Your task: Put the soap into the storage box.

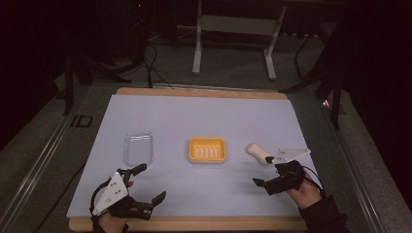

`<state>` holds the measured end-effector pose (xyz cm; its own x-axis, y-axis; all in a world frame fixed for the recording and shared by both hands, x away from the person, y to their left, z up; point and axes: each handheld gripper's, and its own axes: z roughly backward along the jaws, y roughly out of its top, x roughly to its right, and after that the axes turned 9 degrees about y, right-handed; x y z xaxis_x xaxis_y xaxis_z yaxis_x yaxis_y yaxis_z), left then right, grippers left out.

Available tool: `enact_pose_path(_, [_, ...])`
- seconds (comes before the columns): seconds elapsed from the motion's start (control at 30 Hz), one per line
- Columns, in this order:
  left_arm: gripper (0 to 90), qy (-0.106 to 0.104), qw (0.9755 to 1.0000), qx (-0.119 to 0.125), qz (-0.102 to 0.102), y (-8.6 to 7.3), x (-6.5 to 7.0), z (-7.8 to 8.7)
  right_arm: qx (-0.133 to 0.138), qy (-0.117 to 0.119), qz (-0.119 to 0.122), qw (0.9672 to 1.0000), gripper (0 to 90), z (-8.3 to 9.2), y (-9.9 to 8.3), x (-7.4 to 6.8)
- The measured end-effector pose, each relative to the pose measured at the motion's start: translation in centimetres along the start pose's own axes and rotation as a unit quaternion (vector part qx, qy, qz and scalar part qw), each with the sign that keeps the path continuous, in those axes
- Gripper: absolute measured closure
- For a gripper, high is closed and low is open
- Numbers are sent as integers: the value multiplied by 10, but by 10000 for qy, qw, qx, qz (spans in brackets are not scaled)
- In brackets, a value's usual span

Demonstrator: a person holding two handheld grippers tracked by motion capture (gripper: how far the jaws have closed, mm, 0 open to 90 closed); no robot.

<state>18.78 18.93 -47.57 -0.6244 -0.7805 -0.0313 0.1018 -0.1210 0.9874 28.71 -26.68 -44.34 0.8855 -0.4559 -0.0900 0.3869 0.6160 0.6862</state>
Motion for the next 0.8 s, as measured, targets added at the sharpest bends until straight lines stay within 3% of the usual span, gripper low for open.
enact_pose_path(0.17, [12,-3,10000,-11,4,0,0,0,-482,205,146,9985,117,-4,3,-3])
enact_pose_path(0.37, [11,-12,10000,-31,-14,0,0,0,-1076,490,266,9926,117,-13,5,-3])
enact_pose_path(0.47, [12,-12,10000,-44,-24,0,0,0,-1387,532,228,9886,117,-17,7,-2])
enact_pose_path(0.53, [12,-19,10000,-46,-13,0,0,-1,-1653,623,164,9841,117,-20,8,0])
enact_pose_path(0.7, [12,-26,10000,-50,-8,0,1,-1,-1957,686,55,9783,128,-24,13,3])
enact_pose_path(0.8, [12,-26,10000,-56,-17,0,1,-1,-2220,742,61,9722,129,-26,15,5])
